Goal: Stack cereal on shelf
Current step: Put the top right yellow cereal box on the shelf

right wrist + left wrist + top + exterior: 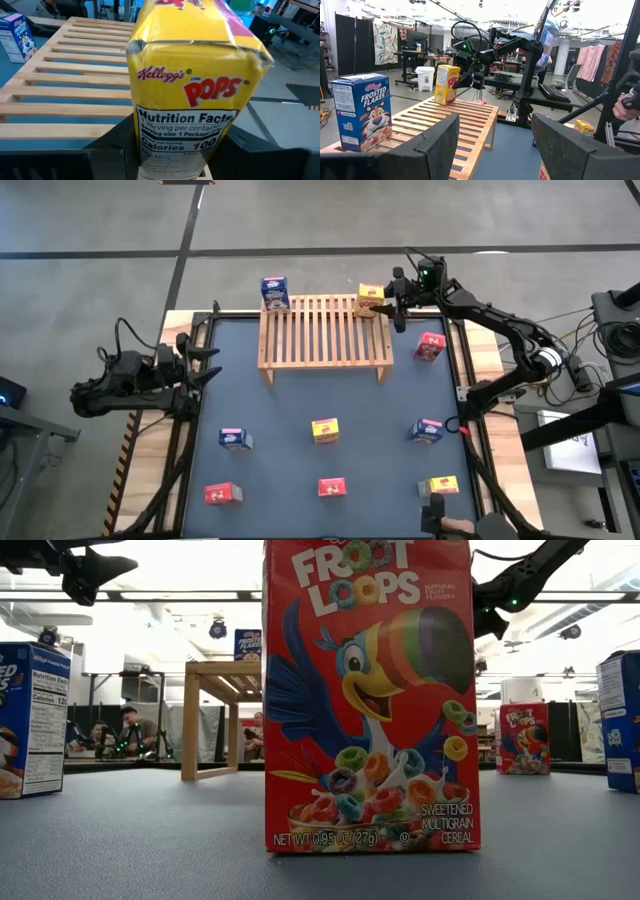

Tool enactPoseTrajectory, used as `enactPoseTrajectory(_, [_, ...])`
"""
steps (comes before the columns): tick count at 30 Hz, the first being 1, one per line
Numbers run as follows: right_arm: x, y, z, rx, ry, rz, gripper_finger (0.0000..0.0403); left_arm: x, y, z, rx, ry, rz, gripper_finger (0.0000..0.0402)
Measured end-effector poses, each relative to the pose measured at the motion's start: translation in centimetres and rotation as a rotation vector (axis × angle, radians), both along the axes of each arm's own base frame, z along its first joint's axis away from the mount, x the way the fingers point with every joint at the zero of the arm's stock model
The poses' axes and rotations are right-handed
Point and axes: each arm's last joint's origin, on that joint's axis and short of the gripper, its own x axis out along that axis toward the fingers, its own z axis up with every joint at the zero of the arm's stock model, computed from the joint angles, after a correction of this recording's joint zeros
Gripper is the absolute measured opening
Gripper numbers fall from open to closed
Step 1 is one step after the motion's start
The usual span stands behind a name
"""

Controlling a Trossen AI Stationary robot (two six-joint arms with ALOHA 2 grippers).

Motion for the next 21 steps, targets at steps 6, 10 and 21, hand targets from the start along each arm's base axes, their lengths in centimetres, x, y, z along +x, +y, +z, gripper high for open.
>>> enactPoseTrajectory(6, [0.0,0.0,0.0,0.008,-0.001,-0.003,0.0176,0.0,0.0,0.0,-0.005,-0.002,-0.001,0.0233])
enactPoseTrajectory(10, [0.01,0.01,0.0,0.018,-0.002,-0.005,0.0181,0.0,0.0,0.0,-0.01,-0.003,-0.001,0.0233])
enactPoseTrajectory(21, [0.0,-0.07,-0.02,0.028,0.005,-0.034,0.0199,0.0,0.0,0.0,-0.003,-0.001,0.0,0.0233])
